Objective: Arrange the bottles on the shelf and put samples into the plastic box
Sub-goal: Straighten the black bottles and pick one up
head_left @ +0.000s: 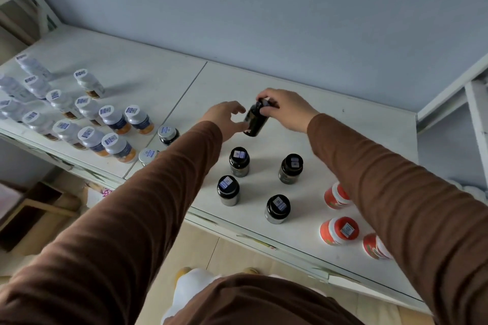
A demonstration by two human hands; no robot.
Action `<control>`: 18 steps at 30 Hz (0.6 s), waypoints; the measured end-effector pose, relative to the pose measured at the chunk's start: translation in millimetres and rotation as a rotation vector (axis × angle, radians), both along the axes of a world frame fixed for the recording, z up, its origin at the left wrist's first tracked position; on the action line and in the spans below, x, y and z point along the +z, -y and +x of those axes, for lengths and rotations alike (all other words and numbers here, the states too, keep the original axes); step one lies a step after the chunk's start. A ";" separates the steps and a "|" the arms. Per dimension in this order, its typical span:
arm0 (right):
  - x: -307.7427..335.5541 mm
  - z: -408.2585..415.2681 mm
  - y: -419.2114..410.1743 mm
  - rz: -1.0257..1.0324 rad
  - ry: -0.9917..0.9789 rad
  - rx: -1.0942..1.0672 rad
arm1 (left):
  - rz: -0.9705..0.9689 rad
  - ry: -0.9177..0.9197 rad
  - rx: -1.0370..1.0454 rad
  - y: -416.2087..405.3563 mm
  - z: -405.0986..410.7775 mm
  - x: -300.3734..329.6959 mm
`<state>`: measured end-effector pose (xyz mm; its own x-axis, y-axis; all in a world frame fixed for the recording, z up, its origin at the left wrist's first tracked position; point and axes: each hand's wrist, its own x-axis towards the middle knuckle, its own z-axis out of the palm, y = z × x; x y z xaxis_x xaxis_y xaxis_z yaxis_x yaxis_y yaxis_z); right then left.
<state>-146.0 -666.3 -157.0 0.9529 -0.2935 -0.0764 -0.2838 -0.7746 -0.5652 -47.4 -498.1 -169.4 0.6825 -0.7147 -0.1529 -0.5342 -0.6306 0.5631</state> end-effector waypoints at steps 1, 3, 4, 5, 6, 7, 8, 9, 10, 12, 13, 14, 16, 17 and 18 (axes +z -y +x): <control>11.7 -0.6 1.6 0.071 0.043 -0.024 | -0.123 -0.169 0.035 -3.1 -0.2 4.5; 35.5 -1.8 -0.8 0.188 0.135 -0.076 | -0.371 -0.550 0.094 -10.1 -2.3 15.3; 46.2 -1.3 -4.4 0.238 0.177 -0.103 | -0.481 -0.718 0.115 -13.5 -3.0 20.4; 56.0 -0.5 -9.7 0.284 0.209 -0.127 | -0.580 -0.881 0.133 -16.1 -3.1 25.0; 64.5 0.9 -16.0 0.323 0.233 -0.151 | -0.663 -1.041 0.150 -18.2 -3.3 29.6; 71.8 2.9 -22.4 0.351 0.254 -0.171 | -0.721 -1.187 0.170 -19.9 -3.6 33.4; 77.0 5.4 -28.6 0.367 0.269 -0.189 | -0.753 -1.306 0.182 -21.4 -5.5 36.9; 81.8 7.7 -34.5 0.373 0.281 -0.199 | -0.763 -1.391 0.180 -22.3 -8.6 39.9; 85.1 9.6 -39.9 0.367 0.295 -0.204 | -0.767 -1.447 0.172 -23.3 -12.0 41.8; 87.9 12.2 -49.0 0.326 0.325 -0.199 | -0.772 -1.490 0.152 -26.0 -18.0 42.8; 88.2 12.5 -52.4 0.302 0.337 -0.192 | -0.775 -1.497 0.137 -28.1 -19.9 42.2; 88.3 12.3 -54.7 0.280 0.344 -0.185 | -0.777 -1.502 0.124 -30.0 -20.9 41.2; 87.6 11.1 -56.7 0.252 0.348 -0.169 | -0.784 -1.486 0.112 -34.2 -21.1 41.0; 86.9 10.4 -55.8 0.237 0.346 -0.159 | -0.793 -1.461 0.120 -35.7 -20.3 40.9; 86.1 9.2 -54.4 0.214 0.338 -0.145 | -0.809 -1.414 0.139 -37.3 -19.8 40.8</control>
